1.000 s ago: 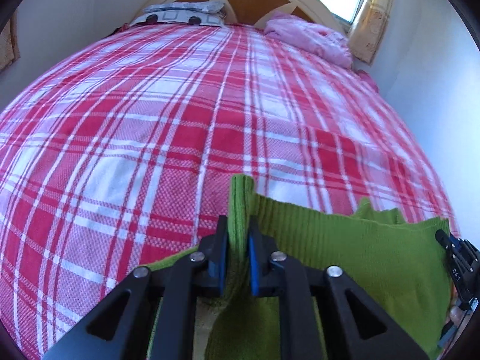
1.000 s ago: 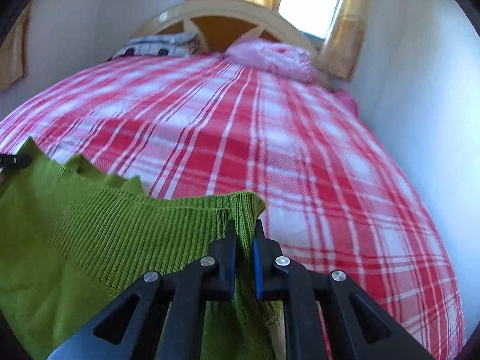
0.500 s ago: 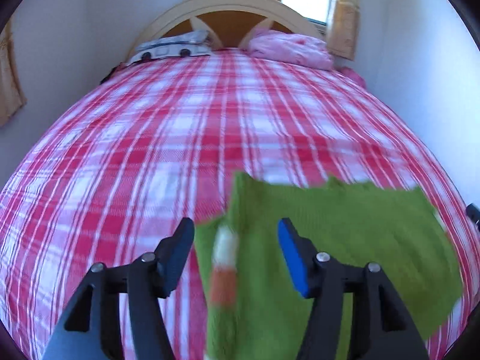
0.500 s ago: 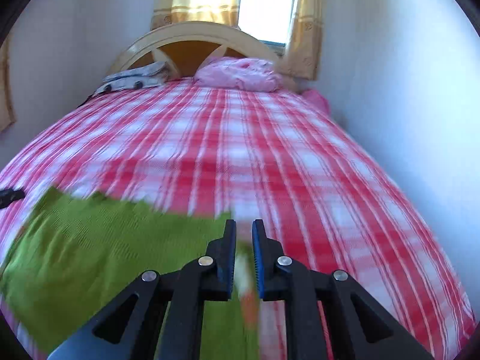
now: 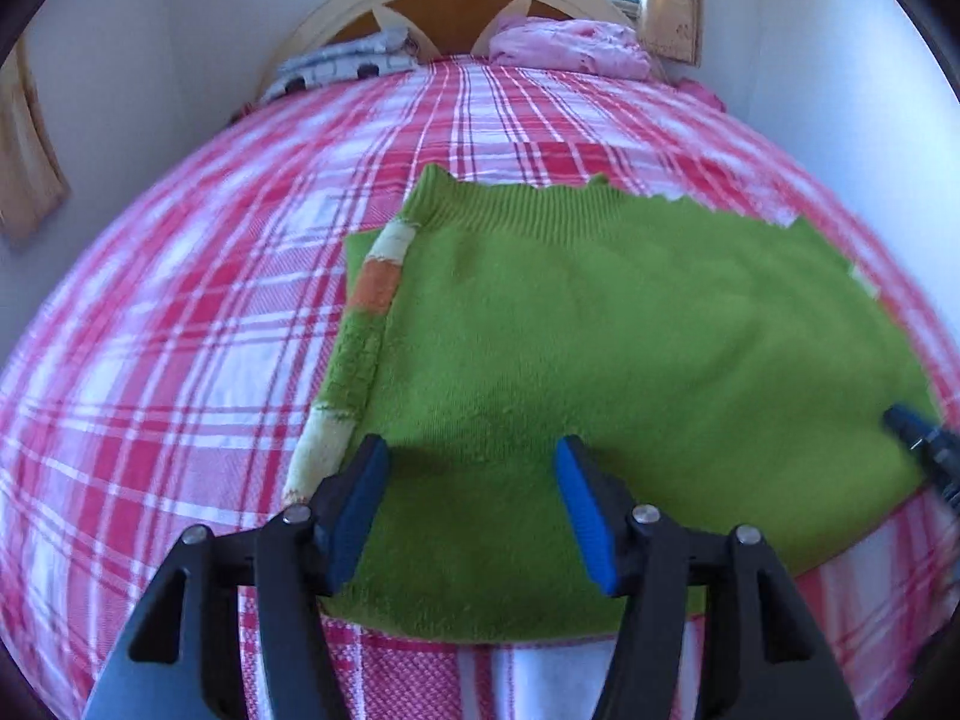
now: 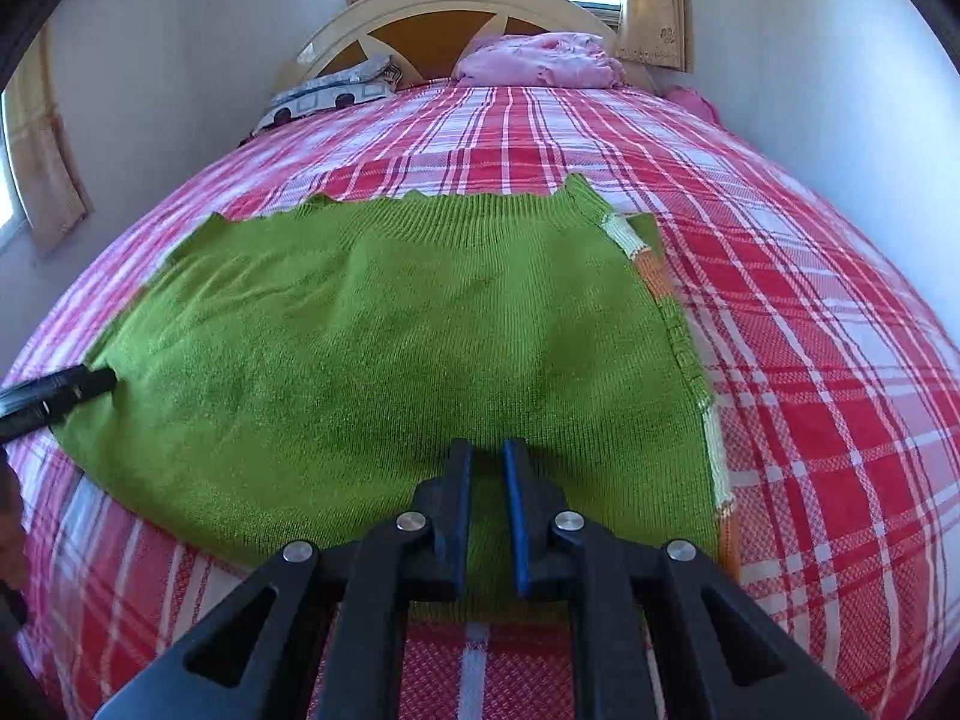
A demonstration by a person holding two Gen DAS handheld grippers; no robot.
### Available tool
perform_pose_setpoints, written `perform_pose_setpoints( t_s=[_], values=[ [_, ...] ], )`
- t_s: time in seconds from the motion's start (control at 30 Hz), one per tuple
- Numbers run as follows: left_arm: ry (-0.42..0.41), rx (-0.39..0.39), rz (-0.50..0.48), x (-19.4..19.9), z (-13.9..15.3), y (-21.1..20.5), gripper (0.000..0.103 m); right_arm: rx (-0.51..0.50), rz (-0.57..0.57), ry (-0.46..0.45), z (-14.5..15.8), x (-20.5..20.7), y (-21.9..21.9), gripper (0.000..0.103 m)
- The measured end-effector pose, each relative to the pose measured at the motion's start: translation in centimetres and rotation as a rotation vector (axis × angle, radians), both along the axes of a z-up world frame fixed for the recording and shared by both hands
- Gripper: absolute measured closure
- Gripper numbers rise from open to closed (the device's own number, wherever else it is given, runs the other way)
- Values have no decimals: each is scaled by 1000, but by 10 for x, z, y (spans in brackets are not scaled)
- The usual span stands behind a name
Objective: Fold small clothes
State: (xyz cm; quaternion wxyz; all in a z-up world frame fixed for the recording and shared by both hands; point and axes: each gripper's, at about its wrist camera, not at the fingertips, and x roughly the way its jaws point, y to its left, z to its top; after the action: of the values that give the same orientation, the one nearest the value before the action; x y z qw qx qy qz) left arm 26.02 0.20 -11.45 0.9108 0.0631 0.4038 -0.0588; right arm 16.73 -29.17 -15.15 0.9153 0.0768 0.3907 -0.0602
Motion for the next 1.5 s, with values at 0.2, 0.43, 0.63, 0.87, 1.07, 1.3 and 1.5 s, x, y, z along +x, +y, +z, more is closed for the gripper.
perform_pose_setpoints(
  t_s=[0.2, 0.43, 0.63, 0.87, 1.07, 1.3, 1.5],
  values=[
    [-54, 97, 38, -13, -7, -7, 37, 52, -1, -22, -1, -4, -7, 91],
    [-6, -14, 69, -27, 11, 15, 20, 1, -2, -16, 0, -1, -1, 91],
    [-65, 11, 157, -41, 31, 28, 6, 13, -2, -20, 0, -2, -2, 90],
    [6, -145, 207, -38, 22, 49, 4, 7, -1, -20, 0, -3, -3, 90],
    [-19, -486, 344, -63, 5, 87, 14, 15, -2, -23, 2, -4, -2, 90],
    [35, -659, 370, -48, -23, 78, 17, 19, -1, -25, 1, -4, -3, 90],
    [47, -760, 372, -4, -23, 69, 18, 24, 0, -28, 2, -5, -4, 90]
  ],
)
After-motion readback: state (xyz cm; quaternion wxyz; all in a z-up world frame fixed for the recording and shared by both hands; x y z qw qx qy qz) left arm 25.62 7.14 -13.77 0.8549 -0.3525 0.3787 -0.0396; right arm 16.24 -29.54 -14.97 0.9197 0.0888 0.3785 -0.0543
